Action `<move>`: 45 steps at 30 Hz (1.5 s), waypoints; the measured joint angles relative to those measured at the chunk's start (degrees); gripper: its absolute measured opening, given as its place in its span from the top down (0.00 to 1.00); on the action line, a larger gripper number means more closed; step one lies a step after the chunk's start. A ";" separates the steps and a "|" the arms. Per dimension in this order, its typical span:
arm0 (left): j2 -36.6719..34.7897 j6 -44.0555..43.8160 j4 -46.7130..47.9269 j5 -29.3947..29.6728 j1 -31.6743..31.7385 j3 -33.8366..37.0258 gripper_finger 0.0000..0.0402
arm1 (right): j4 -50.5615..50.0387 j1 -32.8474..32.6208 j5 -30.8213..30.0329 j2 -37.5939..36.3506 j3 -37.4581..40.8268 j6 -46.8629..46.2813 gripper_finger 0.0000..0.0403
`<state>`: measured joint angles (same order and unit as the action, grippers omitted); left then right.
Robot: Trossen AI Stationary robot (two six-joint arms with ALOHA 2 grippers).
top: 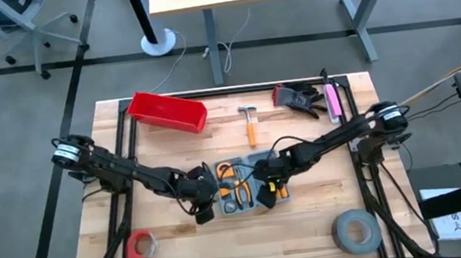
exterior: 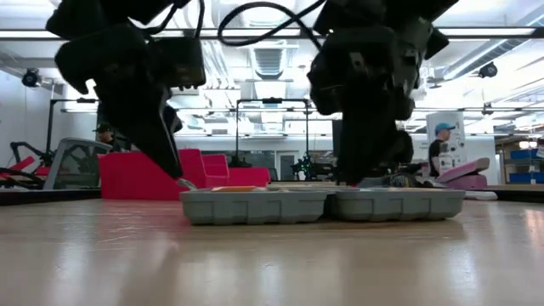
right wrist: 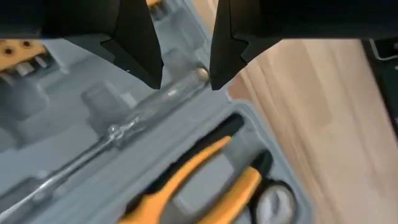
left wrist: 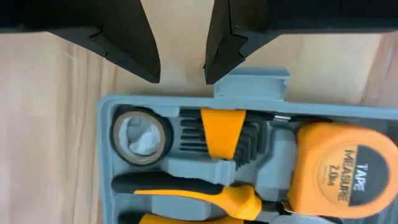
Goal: Prefit tool cases
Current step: Remove the transparent flathead screwdriver from the prefit tool case to the table
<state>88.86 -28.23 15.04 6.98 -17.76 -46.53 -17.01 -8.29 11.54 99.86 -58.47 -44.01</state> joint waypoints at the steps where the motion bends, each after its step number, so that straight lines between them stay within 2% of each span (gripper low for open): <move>1: -0.12 -0.44 -0.20 0.00 -0.32 0.16 0.66 | -0.15 0.00 0.01 0.74 -0.42 0.19 0.72; 11: -0.72 -2.52 -0.26 1.73 -1.62 3.31 0.66 | -0.33 1.11 -2.76 2.59 -1.52 1.12 0.66; 15: -0.78 -0.53 -1.51 3.27 -1.71 4.04 0.66 | -0.45 1.87 -2.94 2.59 -1.41 1.03 0.64; 22: -0.78 12.62 -4.48 7.74 -2.53 4.68 0.66 | -0.44 2.36 -2.81 2.59 -1.35 1.03 0.61; 30: -0.81 26.95 -4.44 9.02 -2.83 5.73 0.66 | -0.46 2.45 -2.68 2.59 -1.25 0.53 0.60; 34: -0.81 32.12 -4.38 13.33 -4.40 5.43 0.66 | -0.57 2.48 -2.59 2.59 -1.23 0.55 0.61; 39: -0.81 41.42 -5.23 14.95 -6.76 4.97 0.66 | -1.62 2.51 -2.61 2.59 -1.23 0.53 0.60; 45: -0.81 46.21 -5.64 18.05 -7.70 5.02 0.66 | -2.87 2.51 -2.57 2.59 -1.23 0.33 0.59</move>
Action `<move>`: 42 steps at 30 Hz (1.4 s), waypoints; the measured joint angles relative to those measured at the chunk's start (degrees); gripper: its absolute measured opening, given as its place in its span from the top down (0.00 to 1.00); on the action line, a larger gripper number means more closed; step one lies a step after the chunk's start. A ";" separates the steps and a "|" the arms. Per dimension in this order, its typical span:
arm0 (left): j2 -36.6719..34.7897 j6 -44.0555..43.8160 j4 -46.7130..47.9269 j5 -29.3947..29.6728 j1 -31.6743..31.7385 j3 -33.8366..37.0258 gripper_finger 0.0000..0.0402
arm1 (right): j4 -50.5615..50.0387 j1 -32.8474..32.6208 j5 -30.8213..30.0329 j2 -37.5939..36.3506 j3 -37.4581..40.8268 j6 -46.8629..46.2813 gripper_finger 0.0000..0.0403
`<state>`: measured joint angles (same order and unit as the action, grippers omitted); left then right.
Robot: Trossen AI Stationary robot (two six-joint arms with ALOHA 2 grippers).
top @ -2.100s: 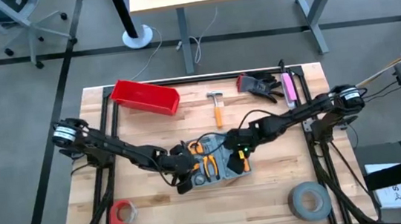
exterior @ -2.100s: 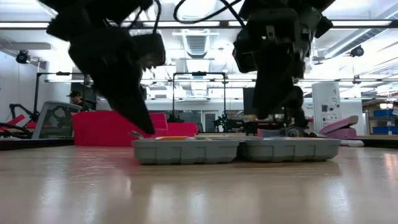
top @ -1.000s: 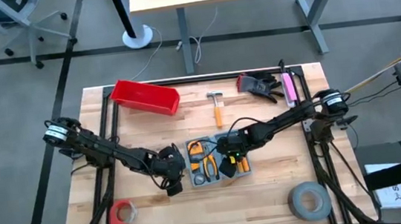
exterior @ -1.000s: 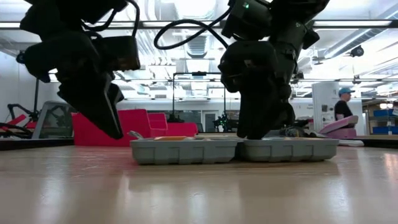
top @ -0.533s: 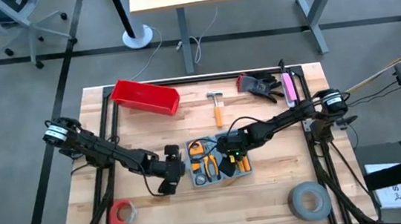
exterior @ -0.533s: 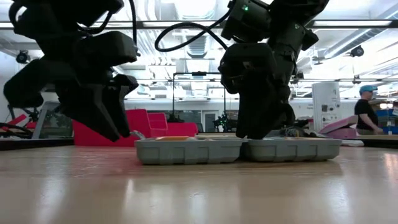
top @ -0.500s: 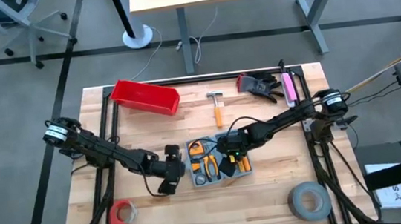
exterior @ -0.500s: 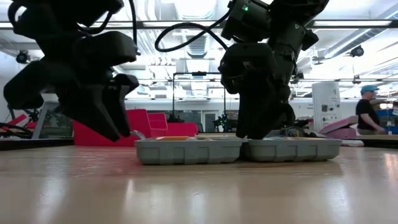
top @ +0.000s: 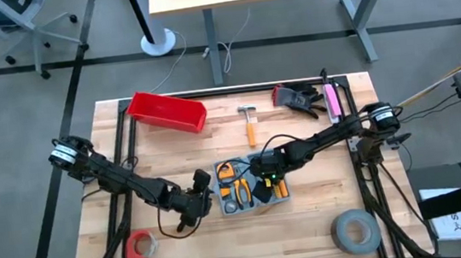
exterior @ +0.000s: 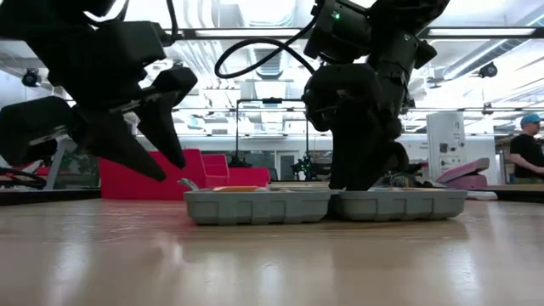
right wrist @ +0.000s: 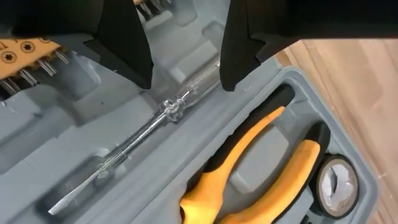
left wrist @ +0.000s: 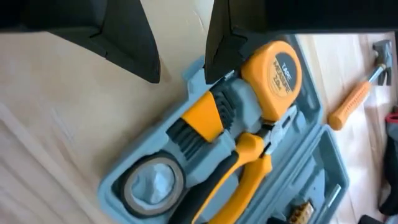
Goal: Prefit tool cases
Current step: Remove the transparent flathead screwdriver from the prefit tool case to the table
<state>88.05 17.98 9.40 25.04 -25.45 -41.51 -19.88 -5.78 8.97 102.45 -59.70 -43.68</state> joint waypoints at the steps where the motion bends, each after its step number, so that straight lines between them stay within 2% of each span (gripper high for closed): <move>1: 0.00 0.25 -0.39 0.04 0.00 0.06 0.66 | 0.00 0.03 0.00 0.00 0.00 -0.15 0.59; 12: 0.00 1.00 -7.16 2.14 0.66 2.67 0.66 | 1.04 0.31 0.57 0.00 0.04 -1.79 0.60; 20: 0.01 0.69 -12.89 3.08 0.98 5.40 0.67 | 6.86 0.31 3.11 0.00 0.09 -2.40 0.59; 26: 1.90 -0.77 -13.19 3.08 1.20 5.59 0.71 | 9.44 0.15 5.28 0.00 -0.19 -2.82 0.61; 34: 3.02 -2.97 -13.26 2.99 1.18 5.59 0.76 | 3.13 0.09 4.04 -0.02 -0.56 -2.99 0.61; 42: 3.04 -2.40 -10.95 2.99 1.22 4.65 0.72 | 4.04 0.54 1.13 0.81 -0.39 -4.79 0.58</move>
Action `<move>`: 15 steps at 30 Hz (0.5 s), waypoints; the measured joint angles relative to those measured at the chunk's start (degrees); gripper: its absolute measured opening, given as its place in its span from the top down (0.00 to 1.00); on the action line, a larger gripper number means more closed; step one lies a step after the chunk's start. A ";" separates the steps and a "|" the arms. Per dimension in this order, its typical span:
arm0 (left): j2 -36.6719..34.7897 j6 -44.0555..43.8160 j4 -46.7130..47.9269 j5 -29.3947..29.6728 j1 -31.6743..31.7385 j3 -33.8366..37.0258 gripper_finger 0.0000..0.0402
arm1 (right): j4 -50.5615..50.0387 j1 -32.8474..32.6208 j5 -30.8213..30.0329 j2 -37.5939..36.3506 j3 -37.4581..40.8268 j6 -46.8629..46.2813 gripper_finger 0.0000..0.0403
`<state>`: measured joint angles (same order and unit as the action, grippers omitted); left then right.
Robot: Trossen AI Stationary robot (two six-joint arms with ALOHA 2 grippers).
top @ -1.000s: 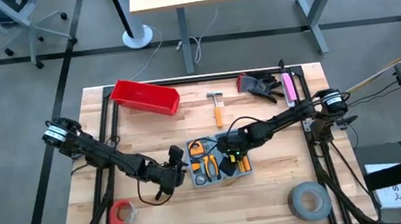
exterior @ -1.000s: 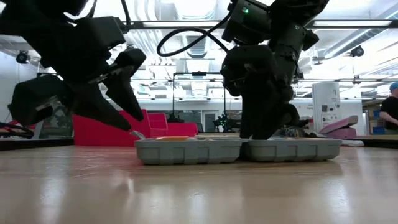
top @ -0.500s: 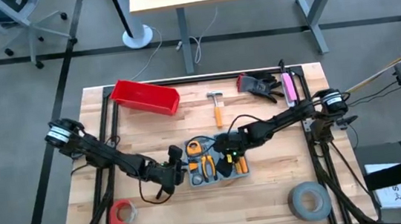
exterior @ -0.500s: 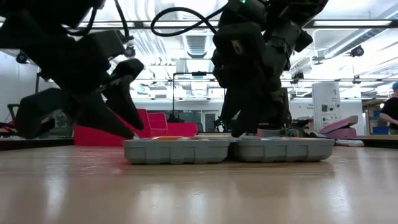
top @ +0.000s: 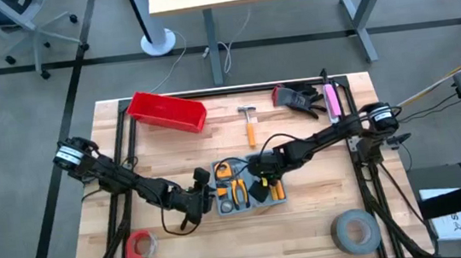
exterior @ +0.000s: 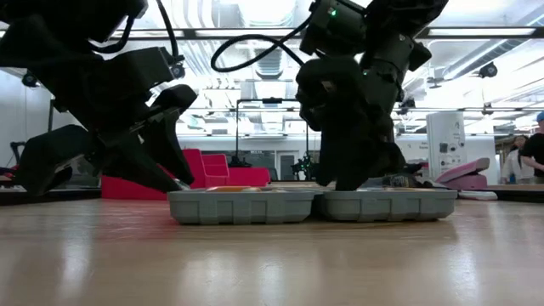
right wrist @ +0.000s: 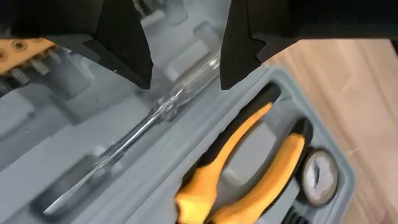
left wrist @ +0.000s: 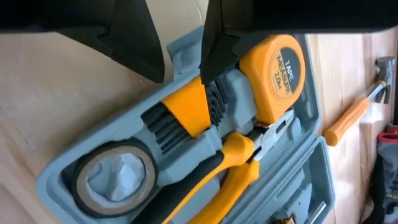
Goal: Prefit tool cases
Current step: Remove the transparent flathead screwdriver from the prefit tool case to the table
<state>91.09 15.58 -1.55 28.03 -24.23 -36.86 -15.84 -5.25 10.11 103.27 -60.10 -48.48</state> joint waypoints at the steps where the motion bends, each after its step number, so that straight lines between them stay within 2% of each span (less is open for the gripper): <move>1: 0.00 0.02 -0.09 0.00 0.00 0.00 0.72 | 0.51 0.03 -0.02 0.30 0.00 -0.36 0.58; 7: 0.00 -0.68 -0.14 0.02 0.13 0.10 0.68 | 4.56 0.25 0.80 3.13 -0.51 -1.22 0.58; 15: 1.09 -2.04 0.05 -0.26 0.11 0.24 0.72 | 6.70 0.27 0.66 3.45 -1.27 -0.15 0.59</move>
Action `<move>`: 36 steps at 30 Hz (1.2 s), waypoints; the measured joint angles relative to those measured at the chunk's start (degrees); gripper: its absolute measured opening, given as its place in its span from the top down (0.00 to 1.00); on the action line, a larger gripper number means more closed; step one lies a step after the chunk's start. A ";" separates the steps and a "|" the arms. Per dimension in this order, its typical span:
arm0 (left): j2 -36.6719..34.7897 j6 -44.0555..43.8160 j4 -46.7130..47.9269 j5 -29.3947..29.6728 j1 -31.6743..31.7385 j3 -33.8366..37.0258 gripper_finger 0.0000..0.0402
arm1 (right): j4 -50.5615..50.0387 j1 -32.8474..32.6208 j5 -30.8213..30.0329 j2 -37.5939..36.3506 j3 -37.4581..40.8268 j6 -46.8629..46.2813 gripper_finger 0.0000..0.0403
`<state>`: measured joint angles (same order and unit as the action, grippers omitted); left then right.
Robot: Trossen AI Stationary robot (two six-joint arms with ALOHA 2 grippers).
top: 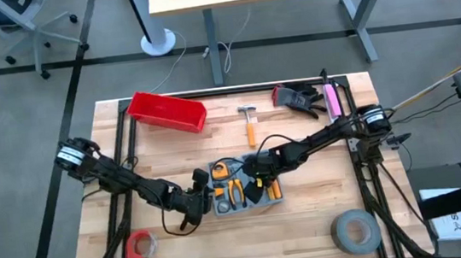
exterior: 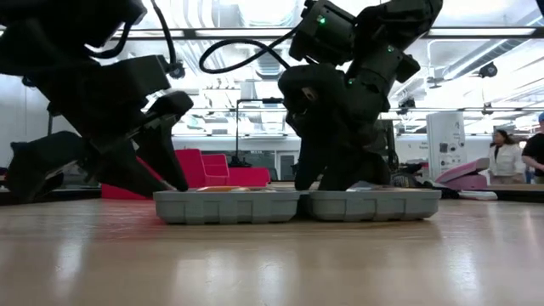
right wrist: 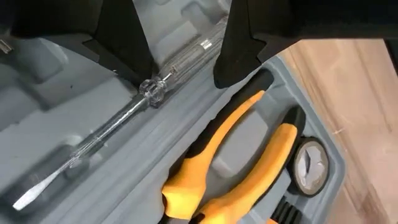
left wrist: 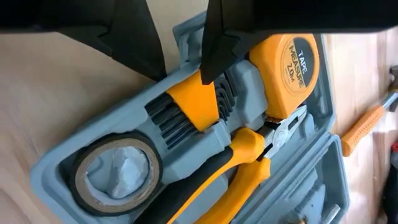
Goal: Prefit tool cases
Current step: Remove the transparent flathead screwdriver from the prefit tool case to the table
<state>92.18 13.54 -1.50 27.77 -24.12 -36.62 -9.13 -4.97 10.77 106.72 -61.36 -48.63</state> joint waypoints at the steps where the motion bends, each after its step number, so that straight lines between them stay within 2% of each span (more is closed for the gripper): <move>1: 0.15 -0.28 -0.62 0.08 0.00 -0.01 0.73 | 0.87 0.00 -0.21 -0.04 -0.29 0.18 0.59; 15: 0.31 -1.06 -1.42 0.27 0.07 -0.07 0.72 | -0.82 0.00 -0.74 -0.42 -0.28 2.02 0.62; 19: 0.31 -1.07 -1.42 0.28 0.07 -0.07 0.72 | -1.26 0.00 -0.83 -0.42 -0.28 2.74 0.69; 28: 0.27 -1.06 -1.24 0.26 0.04 -0.09 0.75 | -2.54 0.03 -0.64 -0.62 -0.28 3.79 0.94; 32: 0.25 -1.59 -1.09 0.26 0.04 -0.09 0.74 | -2.70 0.09 -0.46 -0.92 -0.28 4.67 0.95; 36: 0.25 -1.64 -1.17 0.34 0.07 -0.09 0.73 | -3.81 0.10 -0.28 -2.05 -0.28 5.09 0.92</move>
<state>92.42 11.90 -2.67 28.11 -24.05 -36.71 -12.94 -4.88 10.48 104.66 -61.65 -43.54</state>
